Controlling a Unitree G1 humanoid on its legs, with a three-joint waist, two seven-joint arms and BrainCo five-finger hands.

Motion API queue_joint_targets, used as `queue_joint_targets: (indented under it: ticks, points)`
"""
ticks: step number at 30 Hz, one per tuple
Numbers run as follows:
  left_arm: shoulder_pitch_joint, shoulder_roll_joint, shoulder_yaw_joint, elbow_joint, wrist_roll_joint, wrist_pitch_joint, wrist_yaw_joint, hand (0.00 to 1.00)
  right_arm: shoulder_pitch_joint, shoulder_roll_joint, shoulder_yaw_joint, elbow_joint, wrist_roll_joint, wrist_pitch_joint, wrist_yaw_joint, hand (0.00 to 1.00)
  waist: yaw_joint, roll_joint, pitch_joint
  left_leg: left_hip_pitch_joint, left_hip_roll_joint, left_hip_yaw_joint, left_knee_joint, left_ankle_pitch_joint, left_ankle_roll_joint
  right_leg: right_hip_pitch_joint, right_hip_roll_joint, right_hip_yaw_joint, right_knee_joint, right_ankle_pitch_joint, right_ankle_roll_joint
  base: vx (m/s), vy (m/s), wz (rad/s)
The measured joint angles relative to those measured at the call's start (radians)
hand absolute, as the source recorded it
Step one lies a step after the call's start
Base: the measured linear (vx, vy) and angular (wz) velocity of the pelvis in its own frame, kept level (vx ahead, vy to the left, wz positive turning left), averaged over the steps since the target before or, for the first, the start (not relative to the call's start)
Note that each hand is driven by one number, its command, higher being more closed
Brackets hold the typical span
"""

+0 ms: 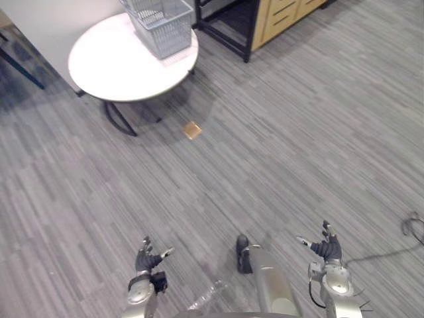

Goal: Pick vegetable in the basket

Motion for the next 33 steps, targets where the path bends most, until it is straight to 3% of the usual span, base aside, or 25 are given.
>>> queue_joint_targets:
  ticks: [1, 3, 4, 6, 7, 9, 10, 11, 12, 14, 15, 16, 17, 19, 20, 22, 24, 25, 26, 27, 28, 30, 31, 32, 33]
  points:
    - [0.000, 0.001, 0.001, 0.000, 0.001, 0.004, -0.003, 0.00, -0.003, 0.013, 0.006, -0.018, 0.000, -0.003, -0.003, 0.00, 0.016, -0.004, 0.004, -0.089, 0.035, 0.033, 0.103, -0.053, 0.038, 0.059, 0.010, 0.001, -0.041, -0.017, 0.001, 0.58, -0.075, 0.01]
    - [0.009, -0.001, 0.001, 0.000, 0.001, 0.007, -0.012, 0.00, -0.001, 0.025, 0.015, -0.027, 0.000, -0.006, -0.004, 0.00, 0.045, -0.025, 0.012, -0.222, 0.068, 0.101, 0.121, -0.139, 0.063, 0.157, 0.007, 0.011, -0.108, -0.032, 0.004, 0.55, -0.053, -0.03]
    - [0.014, -0.005, 0.000, 0.001, 0.001, 0.009, -0.015, 0.00, -0.001, 0.027, 0.012, -0.029, 0.001, -0.006, -0.006, 0.00, 0.065, -0.031, 0.015, -0.296, 0.075, 0.146, 0.051, -0.185, 0.066, 0.211, 0.003, 0.020, -0.145, -0.043, 0.011, 0.58, -0.014, -0.12]
    - [0.029, -0.004, -0.001, 0.002, 0.007, 0.014, -0.014, 0.00, -0.008, 0.028, 0.013, -0.021, 0.001, -0.003, -0.010, 0.00, 0.072, -0.043, 0.023, -0.360, 0.053, 0.177, -0.135, -0.195, 0.069, 0.269, -0.014, 0.030, -0.176, -0.068, 0.032, 0.46, 0.076, -0.19]
    - [0.042, -0.004, -0.002, 0.009, 0.009, 0.017, -0.014, 0.00, -0.018, 0.025, 0.014, -0.008, 0.001, -0.001, -0.020, 0.00, 0.075, -0.053, 0.026, -0.387, 0.011, 0.176, -0.365, -0.180, 0.050, 0.323, -0.039, 0.046, -0.199, -0.095, 0.058, 0.56, 0.134, -0.25]
    - [0.050, -0.004, -0.005, 0.015, 0.009, 0.020, -0.013, 0.00, -0.023, 0.018, 0.014, 0.016, 0.000, 0.001, -0.023, 0.00, 0.078, -0.052, 0.024, -0.384, -0.027, 0.166, -0.609, -0.123, 0.013, 0.369, -0.057, 0.068, -0.229, -0.123, 0.092, 0.58, 0.206, -0.46]
    - [0.051, 0.004, -0.002, 0.029, 0.009, 0.020, -0.009, 0.00, -0.026, 0.009, 0.013, 0.062, -0.004, 0.003, -0.025, 0.00, 0.094, -0.054, 0.019, -0.377, -0.048, 0.148, -0.722, 0.012, 0.057, 0.411, -0.072, 0.104, -0.243, -0.159, 0.115, 0.60, 0.269, -0.58]
    - [0.040, 0.013, 0.001, 0.044, 0.009, 0.020, -0.006, 0.00, -0.032, 0.012, 0.016, 0.086, -0.010, 0.008, -0.025, 0.00, 0.095, -0.067, 0.009, -0.374, -0.064, 0.143, -0.715, 0.046, 0.104, 0.419, -0.087, 0.118, -0.243, -0.166, 0.121, 0.74, 0.321, -0.45]
    - [0.030, 0.016, 0.000, 0.052, 0.009, 0.020, 0.002, 0.00, -0.035, 0.018, 0.028, 0.108, -0.011, 0.013, -0.024, 0.00, 0.094, -0.094, -0.007, -0.392, -0.087, 0.144, -0.677, 0.032, 0.131, 0.411, -0.117, 0.132, -0.231, -0.160, 0.123, 0.51, 0.194, -0.07]
    - [0.015, 0.031, 0.001, 0.051, 0.010, 0.020, 0.010, 0.00, -0.021, 0.024, 0.031, 0.102, -0.027, 0.012, -0.025, 0.00, 0.089, -0.130, -0.016, -0.403, -0.118, 0.154, -0.551, -0.070, 0.161, 0.390, -0.169, 0.179, -0.101, -0.140, 0.156, 0.67, 0.273, 0.07]
    - [0.014, 0.035, 0.002, 0.061, 0.011, 0.016, 0.010, 0.00, -0.020, 0.029, 0.031, 0.104, -0.041, 0.012, -0.025, 0.00, 0.089, -0.143, -0.022, -0.362, -0.139, 0.159, -0.525, -0.127, 0.168, 0.343, -0.187, 0.202, 0.067, -0.108, 0.207, 0.79, 0.337, 0.10]
    - [0.010, 0.040, 0.001, 0.078, 0.011, 0.016, 0.012, 0.00, -0.022, 0.031, 0.035, 0.106, -0.055, 0.012, -0.025, 0.00, 0.085, -0.145, -0.023, -0.308, -0.156, 0.157, -0.539, -0.167, 0.170, 0.288, -0.199, 0.217, 0.247, -0.031, 0.272, 0.77, 0.294, 0.22]
    - [0.003, 0.051, -0.004, 0.107, 0.011, 0.019, 0.016, 0.00, -0.040, 0.030, 0.045, 0.108, -0.080, 0.012, -0.023, 0.00, 0.067, -0.144, -0.022, -0.212, -0.179, 0.147, -0.576, -0.205, 0.179, 0.168, -0.214, 0.229, 0.551, 0.030, 0.292, 0.73, 0.236, 0.22]
    - [0.004, 0.052, -0.011, 0.127, 0.017, 0.023, 0.028, 0.00, -0.053, 0.028, 0.059, 0.106, -0.099, 0.012, -0.023, 0.00, 0.062, -0.141, -0.020, -0.121, -0.193, 0.140, -0.612, -0.222, 0.187, 0.084, -0.217, 0.222, 0.725, -0.020, 0.216, 0.57, 0.107, 0.17]
    - [0.004, 0.057, -0.012, 0.136, 0.017, 0.024, 0.033, 0.00, -0.053, 0.026, 0.085, 0.095, -0.111, 0.009, -0.024, 0.00, 0.059, -0.128, -0.016, 0.006, -0.190, 0.121, -0.684, -0.225, 0.189, -0.012, -0.194, 0.174, 0.759, -0.078, 0.156, 0.51, 0.030, 0.18]
    - [0.000, 0.063, -0.013, 0.137, 0.018, 0.023, 0.033, 0.00, -0.053, 0.027, 0.103, 0.080, -0.119, 0.007, -0.023, 0.00, 0.051, -0.118, -0.012, 0.068, -0.184, 0.098, -0.727, -0.225, 0.189, -0.084, -0.161, 0.152, 0.691, -0.113, 0.152, 0.44, -0.012, 0.33]
    - [-0.024, 0.071, -0.016, 0.159, 0.019, 0.022, 0.033, 0.00, -0.050, 0.025, 0.115, 0.035, -0.127, 0.006, -0.021, 0.00, 0.021, -0.123, -0.013, 0.125, -0.171, 0.054, -0.768, -0.238, 0.167, -0.178, -0.114, 0.152, 0.439, -0.120, 0.167, 0.51, -0.133, 0.90]
    - [-0.032, 0.076, -0.032, 0.172, 0.022, 0.023, 0.032, 0.00, -0.048, 0.022, 0.114, 0.020, -0.127, 0.004, -0.021, 0.00, 0.007, -0.118, -0.008, 0.160, -0.162, 0.026, -0.789, -0.263, 0.127, -0.198, -0.084, 0.162, 0.229, -0.070, 0.174, 0.63, -0.207, 0.89]
    - [-0.034, 0.083, -0.035, 0.177, 0.028, 0.023, 0.031, 0.00, -0.048, 0.022, 0.114, 0.019, -0.127, 0.004, -0.021, 0.00, 0.007, -0.132, -0.009, 0.183, -0.166, 0.017, -0.800, -0.272, 0.114, -0.199, -0.076, 0.182, 0.113, -0.020, 0.172, 0.54, -0.209, 0.81]
    - [-0.037, 0.088, -0.043, 0.192, 0.039, 0.023, 0.030, 0.00, -0.043, 0.015, 0.115, 0.014, -0.128, 0.006, -0.021, 0.00, 0.005, -0.155, -0.011, 0.216, -0.169, -0.021, -0.805, -0.294, 0.084, -0.174, -0.079, 0.201, 0.009, 0.187, 0.153, 0.53, -0.222, 0.48]
    - [-0.052, 0.061, -0.051, 0.214, 0.049, 0.025, 0.025, 0.00, -0.046, 0.001, 0.116, 0.003, -0.128, 0.008, -0.021, 0.00, 0.013, -0.113, -0.011, 0.230, -0.136, -0.049, -0.813, -0.289, 0.066, -0.163, -0.052, 0.175, 0.031, 0.158, 0.108, 0.52, -0.222, 0.44]
    - [-0.048, 0.044, -0.049, 0.216, 0.063, 0.022, 0.025, 0.00, -0.048, 0.000, 0.119, -0.100, -0.138, 0.010, -0.021, 0.00, 0.007, -0.101, -0.010, 0.228, -0.121, -0.076, -0.784, -0.252, 0.031, -0.180, -0.063, 0.149, 0.136, 0.058, 0.081, 0.48, -0.220, 0.37]
    - [-0.047, 0.036, -0.046, 0.214, 0.071, 0.022, 0.025, 0.00, -0.038, 0.000, 0.121, -0.139, -0.140, 0.008, -0.021, 0.00, 0.004, -0.093, -0.012, 0.217, -0.112, -0.086, -0.742, -0.251, 0.029, -0.164, -0.064, 0.130, 0.143, 0.034, 0.077, 0.43, -0.216, 0.65]
    - [-0.046, 0.024, -0.038, 0.211, 0.086, 0.022, 0.024, 0.00, -0.016, -0.001, 0.129, -0.183, -0.149, 0.005, -0.021, 0.00, 0.001, -0.081, -0.009, 0.180, -0.098, -0.099, -0.630, -0.247, 0.021, -0.122, -0.061, 0.098, 0.129, 0.014, 0.068, 0.39, -0.206, 0.86]
    - [-0.038, 0.007, -0.029, 0.195, 0.095, 0.022, 0.023, 0.00, 0.000, -0.004, 0.149, -0.237, -0.168, 0.004, -0.020, 0.00, -0.001, -0.066, -0.002, 0.080, -0.056, -0.098, -0.386, -0.190, -0.026, -0.043, -0.051, 0.052, 0.083, -0.003, 0.061, 0.43, -0.234, 0.90]
